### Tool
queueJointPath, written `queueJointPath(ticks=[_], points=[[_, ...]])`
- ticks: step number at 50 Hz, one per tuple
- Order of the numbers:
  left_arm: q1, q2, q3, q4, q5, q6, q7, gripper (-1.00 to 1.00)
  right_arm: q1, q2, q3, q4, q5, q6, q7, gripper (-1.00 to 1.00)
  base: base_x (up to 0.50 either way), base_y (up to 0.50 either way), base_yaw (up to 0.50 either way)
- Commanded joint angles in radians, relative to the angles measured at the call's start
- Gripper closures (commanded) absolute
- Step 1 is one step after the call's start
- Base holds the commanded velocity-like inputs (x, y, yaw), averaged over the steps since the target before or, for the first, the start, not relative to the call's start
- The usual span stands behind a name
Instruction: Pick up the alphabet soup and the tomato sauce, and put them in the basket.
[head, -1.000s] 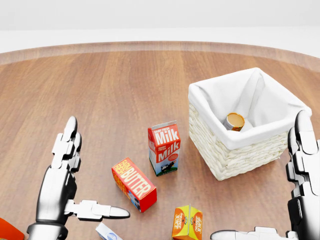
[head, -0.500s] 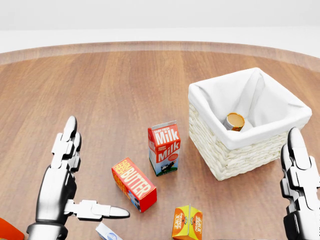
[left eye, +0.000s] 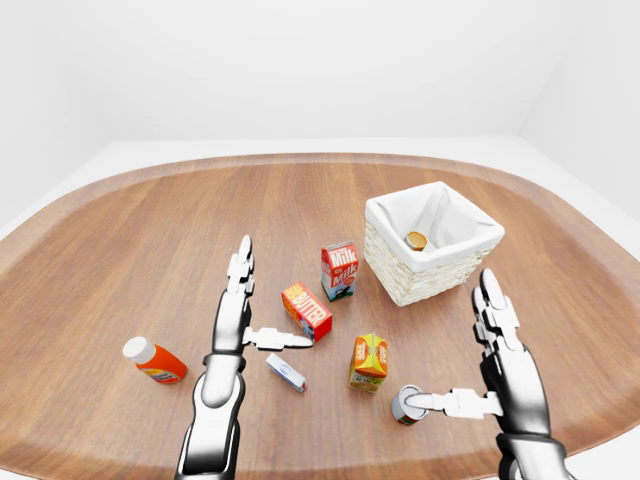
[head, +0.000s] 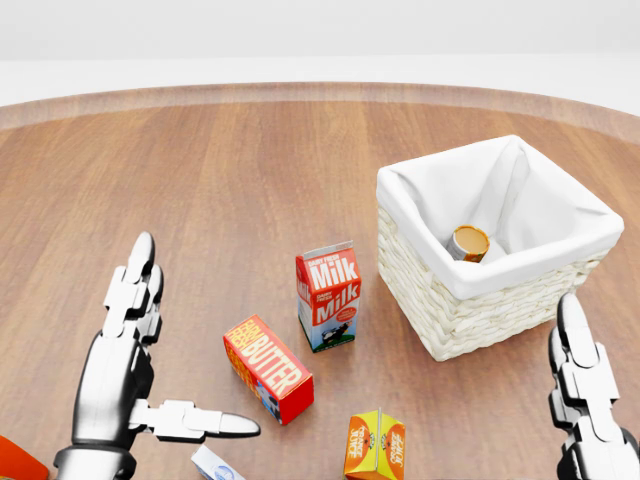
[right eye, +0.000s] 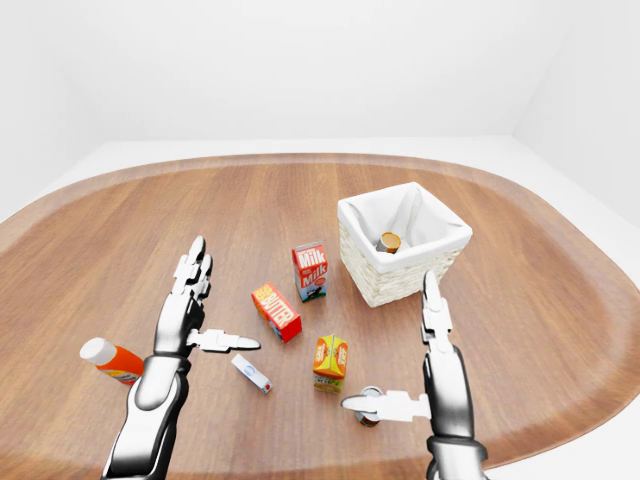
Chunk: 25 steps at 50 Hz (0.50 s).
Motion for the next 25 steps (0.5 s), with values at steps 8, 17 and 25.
queueJointPath(ticks=[8, 17, 25], points=[[0.007, -0.001, 0.004, -0.010, -0.008, 0.000, 0.002, -1.00, 0.017, -0.001, -0.002, 0.005, 0.001, 0.000, 0.004, -1.00, 0.00, 0.00, 0.00], [-0.001, -0.001, 0.005, -0.008, -0.007, 0.000, 0.005, -1.00, 0.015, 0.007, -0.013, 0.047, -0.005, 0.000, 0.012, -1.00, 0.00, 0.00, 0.00], [0.002, -0.001, 0.005, -0.016, -0.008, 0.000, 0.003, -1.00, 0.029, 0.009, -0.003, 0.064, -0.019, 0.000, 0.005, -1.00, 0.00, 0.00, 0.00]])
